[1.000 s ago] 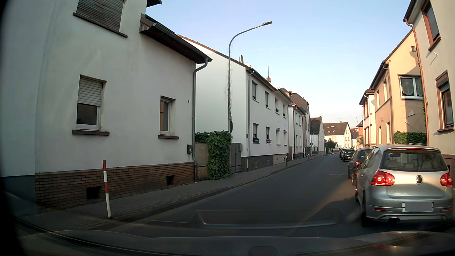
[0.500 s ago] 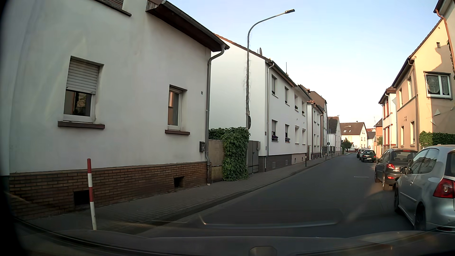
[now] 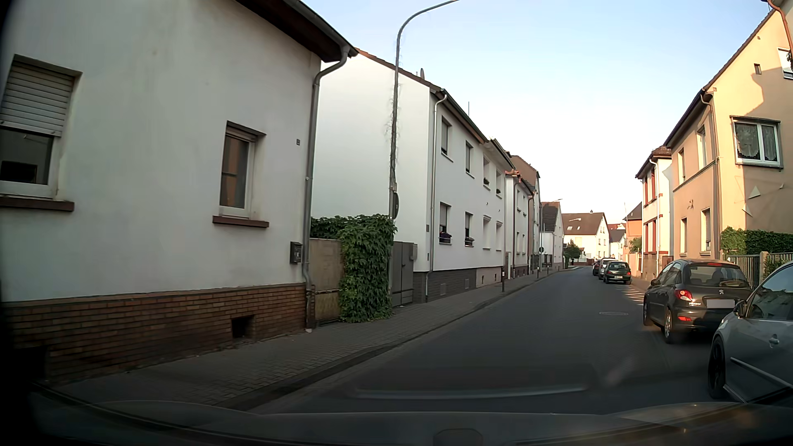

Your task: Follow the waypoints while adhering to traffic rules and regulations

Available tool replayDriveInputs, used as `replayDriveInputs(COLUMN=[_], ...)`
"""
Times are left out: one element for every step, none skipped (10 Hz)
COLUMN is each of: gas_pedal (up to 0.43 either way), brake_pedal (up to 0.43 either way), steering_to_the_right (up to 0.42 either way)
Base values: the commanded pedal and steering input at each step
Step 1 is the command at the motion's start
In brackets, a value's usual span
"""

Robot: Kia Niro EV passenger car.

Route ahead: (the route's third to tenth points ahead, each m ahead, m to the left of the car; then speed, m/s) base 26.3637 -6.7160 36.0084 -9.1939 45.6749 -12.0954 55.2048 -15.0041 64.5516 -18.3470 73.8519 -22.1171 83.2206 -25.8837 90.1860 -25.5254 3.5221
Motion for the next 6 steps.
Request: replayDriveInputs(gas_pedal=[0.177,0.177,0.177,0.177,0.177,0.177], brake_pedal=[0.03,0.03,0.03,0.03,0.03,0.03], steering_to_the_right=[0.253,0.252,0.251,0.251,0.247,0.242])
